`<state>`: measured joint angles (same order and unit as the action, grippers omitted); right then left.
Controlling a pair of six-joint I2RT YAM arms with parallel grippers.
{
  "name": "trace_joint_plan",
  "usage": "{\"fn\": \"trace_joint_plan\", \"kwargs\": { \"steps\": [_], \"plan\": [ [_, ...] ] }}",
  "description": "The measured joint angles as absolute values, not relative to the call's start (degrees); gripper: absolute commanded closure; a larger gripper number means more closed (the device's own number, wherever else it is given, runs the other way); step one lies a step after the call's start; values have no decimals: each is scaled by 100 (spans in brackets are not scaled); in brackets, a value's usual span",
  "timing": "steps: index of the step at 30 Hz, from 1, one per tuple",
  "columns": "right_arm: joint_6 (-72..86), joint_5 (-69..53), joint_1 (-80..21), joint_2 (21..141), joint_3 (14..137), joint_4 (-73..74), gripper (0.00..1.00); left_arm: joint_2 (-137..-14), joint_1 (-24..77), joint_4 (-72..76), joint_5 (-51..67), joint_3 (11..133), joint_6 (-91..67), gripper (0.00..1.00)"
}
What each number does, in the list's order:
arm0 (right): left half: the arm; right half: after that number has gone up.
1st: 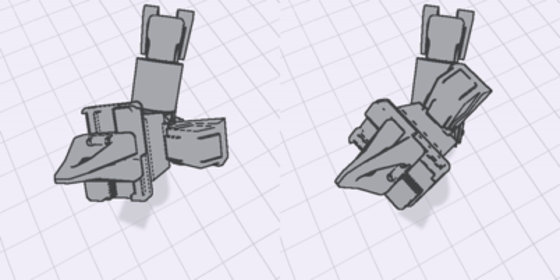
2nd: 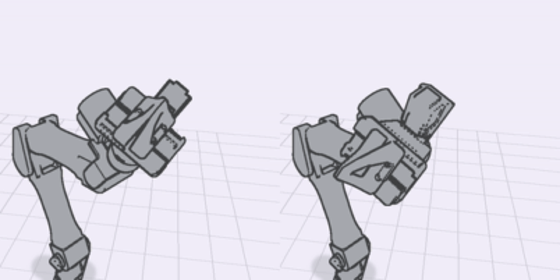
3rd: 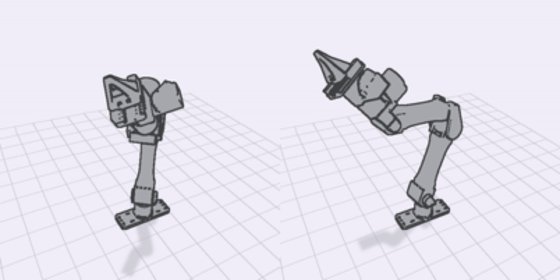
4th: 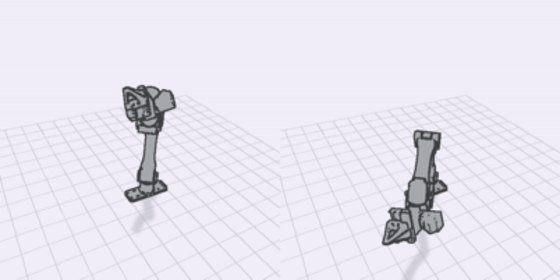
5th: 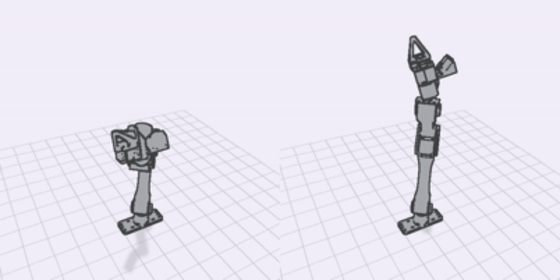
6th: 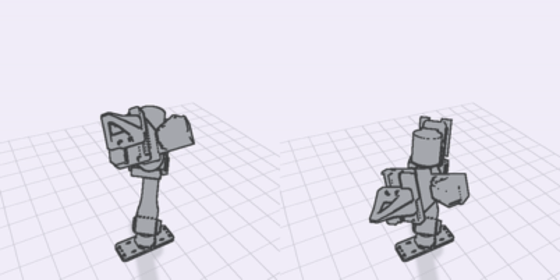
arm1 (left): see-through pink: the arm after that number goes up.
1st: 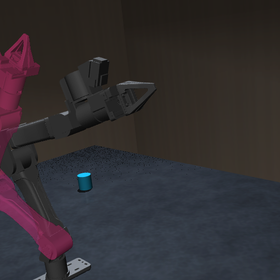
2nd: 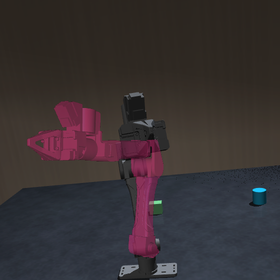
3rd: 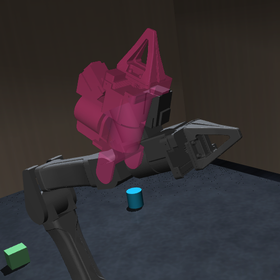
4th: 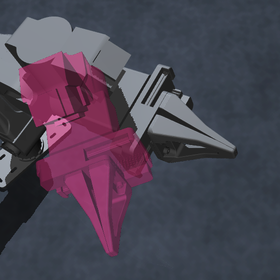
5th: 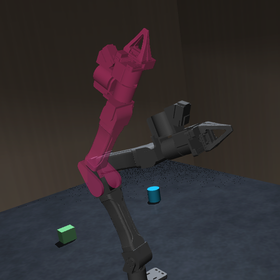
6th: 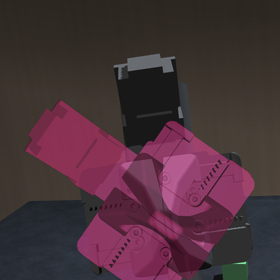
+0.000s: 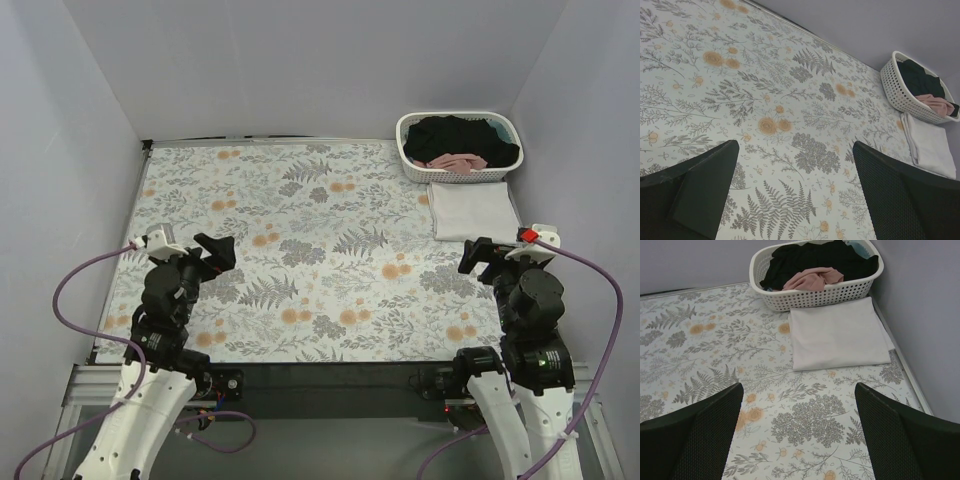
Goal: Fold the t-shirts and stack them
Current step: Grab the tshirt from the pile
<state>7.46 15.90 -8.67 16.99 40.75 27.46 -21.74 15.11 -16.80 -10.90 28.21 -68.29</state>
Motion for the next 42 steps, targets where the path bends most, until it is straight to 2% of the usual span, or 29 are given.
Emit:
{"fn": "trace_joint_plan", "kwargs": {
  "steps": [7,15,21,25,27,36,39,42],
  "plan": [
    [685,1385,-867,2412,4084,2154,2,-2528,1511,-1249,-1050,2755,-6748,2],
    [600,1135,-869,4851,4869,1492,4,-2602,1546,-1044,-1022,2585,-6702,2],
    [572,1197,-810,7376,6392,1146,7,-2530,1645,-947,-1046,2558,-6619,2],
    [416,1205,-543,8984,7540,963,14,-2545,1710,-854,-1033,2497,-6578,2],
    [272,1201,-392,9813,8232,897,15,-2569,1728,-856,-1028,2473,-6573,2],
    [-489,1092,-40,12787,11037,840,20,-3030,1778,-773,-917,2469,-6539,2],
    [-639,963,21,13528,11793,838,28,-3199,1787,-770,-854,2469,-6536,2],
    [-683,797,54,13959,12232,845,43,-3323,1789,-768,-812,2469,-6534,2]
  ]
}}
